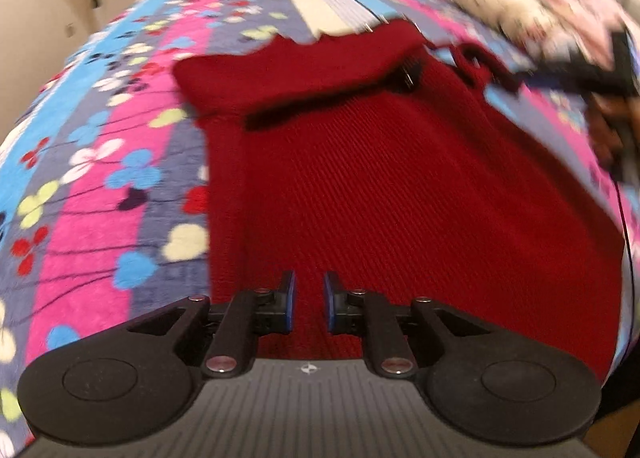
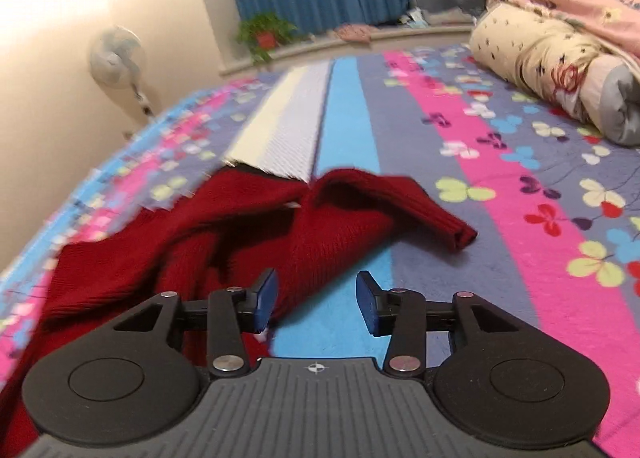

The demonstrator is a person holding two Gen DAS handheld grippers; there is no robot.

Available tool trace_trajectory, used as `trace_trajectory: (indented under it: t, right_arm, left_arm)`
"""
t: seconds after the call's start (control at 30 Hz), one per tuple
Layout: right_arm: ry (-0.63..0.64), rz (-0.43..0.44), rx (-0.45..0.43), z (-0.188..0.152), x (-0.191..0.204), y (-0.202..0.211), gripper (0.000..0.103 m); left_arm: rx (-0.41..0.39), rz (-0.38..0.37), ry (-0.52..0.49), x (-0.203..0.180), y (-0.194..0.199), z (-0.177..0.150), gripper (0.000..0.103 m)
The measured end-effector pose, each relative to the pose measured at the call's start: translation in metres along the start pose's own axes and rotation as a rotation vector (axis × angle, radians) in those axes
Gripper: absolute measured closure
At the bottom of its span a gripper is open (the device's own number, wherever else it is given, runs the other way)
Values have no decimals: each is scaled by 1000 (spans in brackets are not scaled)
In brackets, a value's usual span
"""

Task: Fold small clothes

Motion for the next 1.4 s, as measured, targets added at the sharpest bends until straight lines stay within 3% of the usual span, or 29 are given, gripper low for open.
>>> trace_trajectory:
  t: [0.17, 0.37, 0.4, 0.47, 0.5, 0.53, 0.67, 0.77, 0.8, 0.93, 1.0, 1.03, 1.1, 1.2, 1.4]
  right_arm:
    - [28, -18, 4, 9, 13, -49, 48]
    - [132, -93, 97, 9, 16, -103, 44]
    - [147, -98, 99, 10, 16, -108, 47]
    - [156, -91, 92, 13, 15, -112, 64]
    - [160, -86, 75, 18, 14, -111, 81]
    - [153, -74, 52, 25, 12, -107, 84]
    - [-41, -80, -148, 76, -21, -71, 86]
    - [-162, -172, -351, 107, -59, -32, 86]
    - [-195, -200, -378, 111, -76, -26, 86]
    - [-373, -222, -186, 94, -146, -50, 79]
    - [-527, -236, -80, 71, -183, -65, 70]
    - [-593, -229, -55, 63, -194, -70, 72]
    - [-717, -136, -94, 54, -212, -67, 71]
    - [-807, -50, -131, 57, -225, -65, 59]
    - [-1050, -108, -270, 52, -270, -46, 57]
  left_arm:
    - [117, 17, -28, 0, -38, -7, 71]
    - [117, 31, -9, 5, -56, -4, 68]
    - [117, 33, -3, 6, -58, -4, 67]
    - [117, 36, 5, 7, -61, -3, 67]
    - [116, 36, 11, 8, -61, -4, 67]
    - [116, 36, 16, 10, -62, -3, 67]
    - [118, 48, 12, 6, -63, 0, 67]
    - [118, 53, 8, 6, -63, 1, 67]
    - [119, 54, 7, 6, -63, 2, 67]
    - [118, 57, 5, 6, -61, 0, 67]
    - [117, 59, 5, 6, -60, 0, 67]
    - [117, 61, 4, 5, -60, 0, 67]
    - [116, 64, 0, 5, -59, 0, 67]
    - [116, 67, -2, 5, -58, -1, 67]
    - [115, 48, -1, 8, -60, -1, 66]
Point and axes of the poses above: each gripper's, at about its wrist camera, not at the fingertips, and y roughly against the way its jaws point, x to its left, z to its top, the point moved 3 cm from there along -y, roughly the way its jaws point, and after that the axes turned 12 degrees about -y, right-handed, at the moved point
